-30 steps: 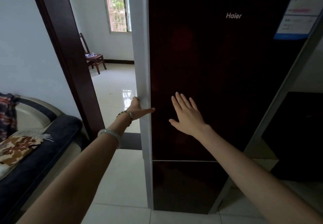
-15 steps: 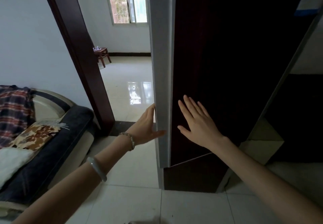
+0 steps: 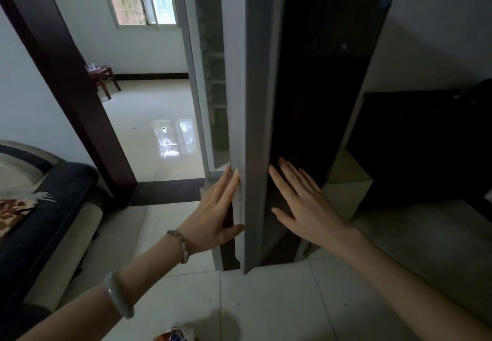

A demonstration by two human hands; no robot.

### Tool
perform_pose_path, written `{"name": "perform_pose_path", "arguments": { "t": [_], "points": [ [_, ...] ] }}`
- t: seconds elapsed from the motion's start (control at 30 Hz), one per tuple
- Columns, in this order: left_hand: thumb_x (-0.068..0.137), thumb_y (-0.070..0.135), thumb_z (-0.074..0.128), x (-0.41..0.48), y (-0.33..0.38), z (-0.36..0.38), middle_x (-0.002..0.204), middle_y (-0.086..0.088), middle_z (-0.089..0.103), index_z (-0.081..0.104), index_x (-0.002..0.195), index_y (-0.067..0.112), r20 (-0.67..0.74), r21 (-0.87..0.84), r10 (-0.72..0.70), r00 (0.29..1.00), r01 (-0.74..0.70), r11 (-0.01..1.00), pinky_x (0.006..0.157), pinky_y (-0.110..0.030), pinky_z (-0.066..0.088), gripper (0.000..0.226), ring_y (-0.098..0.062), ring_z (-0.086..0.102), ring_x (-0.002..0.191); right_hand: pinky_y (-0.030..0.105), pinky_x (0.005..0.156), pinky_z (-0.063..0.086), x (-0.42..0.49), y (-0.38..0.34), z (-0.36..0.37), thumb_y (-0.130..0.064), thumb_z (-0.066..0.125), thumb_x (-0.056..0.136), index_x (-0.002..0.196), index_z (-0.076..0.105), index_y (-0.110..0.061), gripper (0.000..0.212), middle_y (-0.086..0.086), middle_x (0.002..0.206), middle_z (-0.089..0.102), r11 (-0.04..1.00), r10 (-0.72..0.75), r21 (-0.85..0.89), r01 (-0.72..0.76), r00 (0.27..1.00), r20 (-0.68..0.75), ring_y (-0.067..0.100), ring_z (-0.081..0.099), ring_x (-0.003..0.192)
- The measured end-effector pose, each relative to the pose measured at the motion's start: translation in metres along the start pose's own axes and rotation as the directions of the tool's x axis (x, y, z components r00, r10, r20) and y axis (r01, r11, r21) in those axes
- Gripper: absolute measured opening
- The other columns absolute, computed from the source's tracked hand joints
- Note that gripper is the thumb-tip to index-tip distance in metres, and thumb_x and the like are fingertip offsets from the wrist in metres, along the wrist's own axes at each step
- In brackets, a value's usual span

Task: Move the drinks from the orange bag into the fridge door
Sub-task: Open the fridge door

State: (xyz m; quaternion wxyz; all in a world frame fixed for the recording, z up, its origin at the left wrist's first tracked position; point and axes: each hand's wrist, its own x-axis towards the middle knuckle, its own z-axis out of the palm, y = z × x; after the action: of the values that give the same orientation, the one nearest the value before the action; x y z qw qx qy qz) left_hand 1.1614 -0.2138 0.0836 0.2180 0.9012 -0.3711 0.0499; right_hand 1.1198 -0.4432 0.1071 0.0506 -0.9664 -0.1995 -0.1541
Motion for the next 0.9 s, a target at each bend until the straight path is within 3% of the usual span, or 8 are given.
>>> {"name": "perform_pose_path", "arguments": {
  "t": [0.1,0.2,0.33,0.47,0.67,0.9],
  "points": [
    [0.080,0.041,0.065,-0.004,0.027,0.014,0.149,-0.001,-0.030,-0.042,0.126,0.044,-0.015,0.036,0.061,0.998,-0.060,0.998,0.111,-0.032,0.003,0.116,-0.011,-0.011,0.135,0.037,0.114,0.007,-0.029,0.010,-0.013,-0.039,0.052,0.090,0.146,-0.005,-0.023,0.082,0.009,0.156,0.005,1.000,0.016,0.018,-0.016,1.000,0.008,0.020,0.005,0.142],
    [0.079,0.042,0.064,-0.008,0.054,0.032,0.150,-0.005,-0.027,-0.034,0.134,0.036,-0.043,0.064,0.110,0.993,-0.107,0.992,0.110,-0.034,0.003,0.113,-0.013,-0.012,0.135,0.037,0.112,0.007,-0.059,0.020,-0.028,-0.039,0.053,0.090,0.147,-0.001,-0.021,0.080,0.010,0.155,0.011,0.999,0.025,0.021,-0.025,1.000,0.002,0.018,0.008,0.141],
    [0.078,0.049,0.055,-0.010,0.091,0.051,0.151,-0.002,-0.019,-0.021,0.141,0.034,-0.098,0.089,0.180,0.979,-0.172,0.981,0.110,-0.035,0.007,0.100,-0.016,-0.007,0.138,0.037,0.112,0.014,-0.099,0.030,-0.045,-0.040,0.051,0.089,0.147,0.002,-0.017,0.079,0.012,0.154,0.017,0.998,0.051,0.020,-0.051,0.999,-0.006,0.021,0.016,0.140],
    [0.077,0.047,0.053,-0.006,0.128,0.068,0.152,0.005,-0.016,-0.014,0.143,0.034,-0.106,0.021,0.176,0.979,-0.174,0.984,0.113,-0.038,0.010,0.095,-0.019,-0.005,0.142,0.032,0.112,0.009,-0.137,0.038,-0.058,-0.040,0.052,0.089,0.147,-0.002,-0.014,0.083,0.011,0.155,0.012,0.994,0.097,0.049,-0.097,0.995,-0.003,0.021,0.014,0.141],
    [0.079,0.041,0.056,0.006,0.177,0.086,0.155,-0.005,-0.007,-0.007,0.146,0.025,-0.048,0.038,0.257,0.965,-0.256,0.966,0.115,-0.038,0.012,0.094,-0.020,-0.003,0.143,0.034,0.114,0.013,-0.188,0.054,-0.077,-0.039,0.053,0.089,0.147,-0.001,-0.013,0.083,0.009,0.156,0.012,0.972,0.232,0.049,-0.230,0.972,-0.040,0.022,0.019,0.140],
    [0.083,0.038,0.057,0.028,0.221,0.100,0.155,0.001,-0.005,-0.006,0.145,0.024,-0.001,0.065,0.352,0.936,-0.351,0.934,0.116,-0.035,0.007,0.089,-0.016,-0.006,0.143,0.036,0.114,0.017,-0.234,0.076,-0.100,-0.037,0.054,0.089,0.146,-0.005,-0.013,0.086,0.009,0.157,0.002,0.931,0.363,0.060,-0.360,0.930,-0.056,0.021,0.011,0.142]
  ]
}}
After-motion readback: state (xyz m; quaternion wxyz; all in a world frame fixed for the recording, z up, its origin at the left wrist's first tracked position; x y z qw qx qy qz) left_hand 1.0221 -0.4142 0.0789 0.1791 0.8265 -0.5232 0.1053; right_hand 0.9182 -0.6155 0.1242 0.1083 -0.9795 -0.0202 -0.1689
